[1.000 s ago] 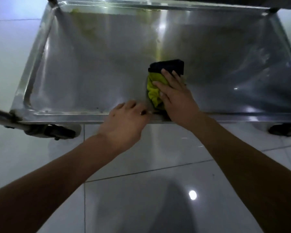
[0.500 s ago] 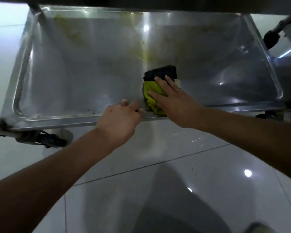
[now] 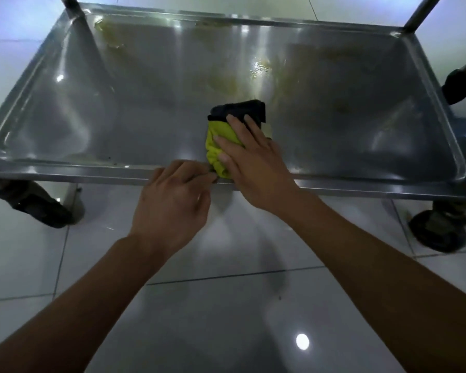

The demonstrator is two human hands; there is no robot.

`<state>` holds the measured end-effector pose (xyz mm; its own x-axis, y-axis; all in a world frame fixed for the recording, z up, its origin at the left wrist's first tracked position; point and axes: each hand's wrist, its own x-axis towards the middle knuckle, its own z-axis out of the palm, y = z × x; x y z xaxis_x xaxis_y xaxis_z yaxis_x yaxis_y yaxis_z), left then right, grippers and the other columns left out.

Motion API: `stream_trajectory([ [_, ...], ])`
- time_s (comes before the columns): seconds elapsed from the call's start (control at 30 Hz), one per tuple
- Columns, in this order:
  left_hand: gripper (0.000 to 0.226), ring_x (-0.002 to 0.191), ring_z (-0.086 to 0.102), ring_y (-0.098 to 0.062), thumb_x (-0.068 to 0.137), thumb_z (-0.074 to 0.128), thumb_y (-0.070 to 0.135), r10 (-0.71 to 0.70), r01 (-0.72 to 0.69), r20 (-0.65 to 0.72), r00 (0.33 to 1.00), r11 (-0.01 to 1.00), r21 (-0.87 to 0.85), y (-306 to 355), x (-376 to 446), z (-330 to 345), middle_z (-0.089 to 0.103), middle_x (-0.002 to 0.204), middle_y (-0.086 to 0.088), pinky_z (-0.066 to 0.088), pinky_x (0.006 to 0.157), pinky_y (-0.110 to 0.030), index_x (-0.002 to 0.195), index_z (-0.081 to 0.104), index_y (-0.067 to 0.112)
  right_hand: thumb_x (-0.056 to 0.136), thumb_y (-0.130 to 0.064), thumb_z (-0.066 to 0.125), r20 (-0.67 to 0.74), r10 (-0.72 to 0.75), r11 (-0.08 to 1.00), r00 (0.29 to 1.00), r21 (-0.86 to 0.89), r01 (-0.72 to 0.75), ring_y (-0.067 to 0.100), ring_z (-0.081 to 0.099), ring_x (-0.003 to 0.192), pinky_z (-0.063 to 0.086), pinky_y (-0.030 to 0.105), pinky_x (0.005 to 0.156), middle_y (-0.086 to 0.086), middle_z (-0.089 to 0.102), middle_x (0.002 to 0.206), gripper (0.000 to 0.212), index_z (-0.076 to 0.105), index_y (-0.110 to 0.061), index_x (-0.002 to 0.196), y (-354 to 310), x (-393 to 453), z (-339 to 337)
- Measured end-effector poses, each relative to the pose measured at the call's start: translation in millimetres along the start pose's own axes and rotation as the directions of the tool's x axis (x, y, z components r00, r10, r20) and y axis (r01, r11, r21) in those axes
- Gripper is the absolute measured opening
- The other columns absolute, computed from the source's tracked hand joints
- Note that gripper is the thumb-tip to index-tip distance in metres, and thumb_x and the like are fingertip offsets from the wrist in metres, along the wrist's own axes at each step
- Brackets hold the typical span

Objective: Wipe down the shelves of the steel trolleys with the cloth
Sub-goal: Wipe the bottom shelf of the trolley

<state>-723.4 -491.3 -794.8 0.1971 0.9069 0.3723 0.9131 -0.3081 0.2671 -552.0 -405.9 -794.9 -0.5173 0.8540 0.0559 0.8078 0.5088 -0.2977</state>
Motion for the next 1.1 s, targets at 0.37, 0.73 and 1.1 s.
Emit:
stream_trajectory([
  [0.37,0.023,0.102,0.059,-0.028,0.091,0.060,0.021,-0.036,0.034,0.086,0.996,0.999,0.024,68,32,31,0.067,0.111,-0.001,0.046,0.085,-0.046,0.110,0.072,0.016,0.107,-0.036,0.033,-0.021,0.093,0.993,0.995,0.073,-0.091,0.023,0.001,0.153,0.023,0.048,0.116,-0.004,0.009,0.166,0.042,0.042,-0.031,0.147,68,-38,-22],
  [0.73,0.018,0.085,0.057,-0.035,0.087,0.064,0.024,-0.036,0.021,0.114,0.993,0.991,0.131,112,76,50,0.063,0.087,-0.007,0.045,0.066,-0.041,0.089,0.076,0.011,0.104,-0.019,0.045,-0.212,0.459,0.888,0.863,0.095,-0.449,0.035,0.011,0.151,0.018,0.049,0.121,0.004,0.024,0.162,0.037,0.057,-0.021,0.138,230,-124,-74],
  [1.1,0.026,0.085,0.057,-0.027,0.091,0.055,0.032,0.037,-0.038,0.063,0.997,0.999,0.018,100,62,56,0.063,0.088,0.001,0.044,0.069,-0.040,0.083,0.074,0.017,0.104,-0.023,0.043,-0.233,0.565,0.823,0.792,0.092,-0.560,0.033,0.011,0.150,0.012,0.042,0.122,0.001,0.022,0.163,0.035,0.059,-0.023,0.136,243,-126,-85],
])
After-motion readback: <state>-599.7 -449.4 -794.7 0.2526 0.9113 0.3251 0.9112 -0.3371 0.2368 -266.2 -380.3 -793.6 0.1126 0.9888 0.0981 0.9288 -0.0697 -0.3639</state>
